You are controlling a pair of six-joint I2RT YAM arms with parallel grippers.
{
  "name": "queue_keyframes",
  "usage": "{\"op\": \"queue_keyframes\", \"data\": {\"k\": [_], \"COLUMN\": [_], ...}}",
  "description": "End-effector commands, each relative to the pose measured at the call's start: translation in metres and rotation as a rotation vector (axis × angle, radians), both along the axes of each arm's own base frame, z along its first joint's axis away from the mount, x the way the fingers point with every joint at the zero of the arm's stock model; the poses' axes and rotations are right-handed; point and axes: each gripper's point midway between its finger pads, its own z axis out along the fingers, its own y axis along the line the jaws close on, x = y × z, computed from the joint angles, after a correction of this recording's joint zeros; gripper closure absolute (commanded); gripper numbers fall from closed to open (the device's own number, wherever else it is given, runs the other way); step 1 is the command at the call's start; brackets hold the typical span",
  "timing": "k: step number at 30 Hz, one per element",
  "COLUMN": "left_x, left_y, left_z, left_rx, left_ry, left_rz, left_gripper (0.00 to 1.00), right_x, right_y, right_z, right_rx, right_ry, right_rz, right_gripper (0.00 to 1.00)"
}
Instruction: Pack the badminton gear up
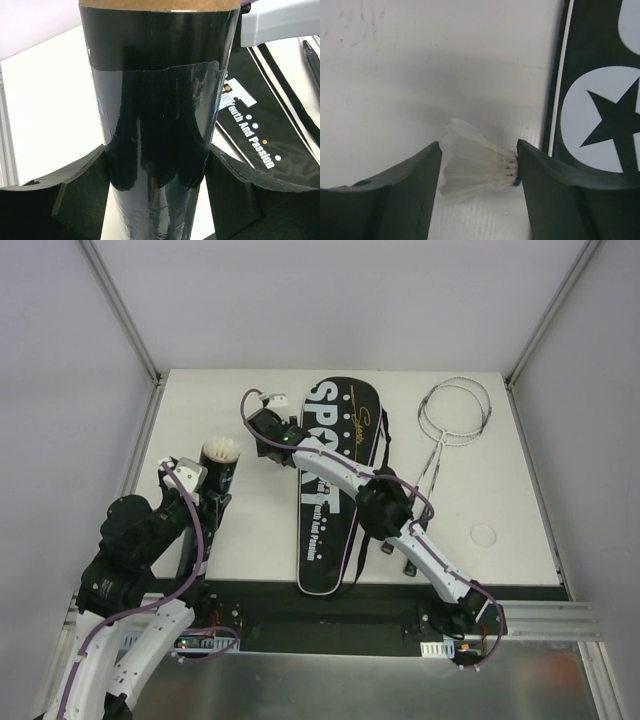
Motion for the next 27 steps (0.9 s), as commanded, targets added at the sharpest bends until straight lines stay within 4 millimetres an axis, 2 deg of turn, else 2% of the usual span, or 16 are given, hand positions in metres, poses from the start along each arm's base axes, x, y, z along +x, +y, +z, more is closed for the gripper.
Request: {"op": "queue_keyframes", "data": {"k": [1, 5, 7, 9, 10, 16, 17, 19, 20, 21, 22, 23, 24, 25, 26, 27], "left_x": [-0.003, -0.001, -0.001, 0.000, 0.001, 0.005, 0.006, 0.005, 0.004, 0.005, 0.004, 0.005, 0.006, 0.004, 0.003, 0.002], "left_y": [-0.004, -0.007, -0.008, -0.010, -0.010, -0.010, -0.011, -0.016, -0.019, -0.021, -0.026, -0.029, -0.032, -0.037, -0.045, -0.051], "left_z": [0.006, 0.003, 0.001, -0.001, -0.002, 0.002, 0.002, 0.000, 0.001, -0.001, -0.001, 0.001, 0.001, 0.002, 0.006, 0.006], "left_rx": [-0.033, -0.036, -0.036, -0.034, -0.033, -0.031, -0.030, -0.028, -0.024, -0.024, -0.028, -0.030, -0.031, -0.034, -0.042, -0.043], "left_ry": [0.011, 0.032, 0.038, 0.046, 0.047, 0.035, 0.035, 0.038, 0.034, 0.040, 0.041, 0.034, 0.037, 0.032, 0.018, 0.020], "left_rz": [-0.010, -0.023, -0.026, -0.032, -0.030, -0.031, -0.034, -0.066, -0.084, -0.098, -0.125, -0.143, -0.162, -0.191, -0.244, -0.279], "left_gripper": [1.00, 1.00, 1.00, 1.00, 1.00, 1.00, 1.00, 1.00, 1.00, 1.00, 1.00, 1.00, 1.00, 1.00, 1.00, 1.00], "right_x": [0.005, 0.000, -0.004, -0.009, -0.011, -0.019, -0.021, -0.026, -0.032, -0.041, -0.039, -0.047, -0.065, -0.067, -0.080, -0.102], "right_y": [-0.013, -0.012, -0.012, -0.015, -0.018, -0.032, -0.037, -0.043, -0.050, -0.049, -0.061, -0.070, -0.074, -0.088, -0.099, -0.103], "right_z": [0.034, 0.059, 0.078, 0.083, 0.100, 0.134, 0.150, 0.159, 0.174, 0.179, 0.185, 0.172, 0.195, 0.200, 0.180, 0.211], "right_rx": [-0.037, -0.054, -0.061, -0.069, -0.053, 0.015, 0.045, 0.098, 0.141, 0.190, 0.225, 0.243, 0.324, 0.367, 0.376, 0.471], "right_ry": [-0.082, -0.109, -0.125, -0.117, -0.131, -0.103, -0.104, -0.052, -0.040, 0.006, 0.029, 0.092, 0.127, 0.162, 0.248, 0.258], "right_rz": [-0.039, 0.007, 0.046, 0.078, 0.081, 0.115, 0.117, 0.153, 0.157, 0.205, 0.206, 0.203, 0.272, 0.282, 0.286, 0.369], "right_gripper": [0.40, 0.57, 0.58, 0.67, 0.71, 0.99, 0.99, 0.99, 0.99, 0.99, 0.99, 0.99, 0.99, 0.99, 0.99, 0.99]}}
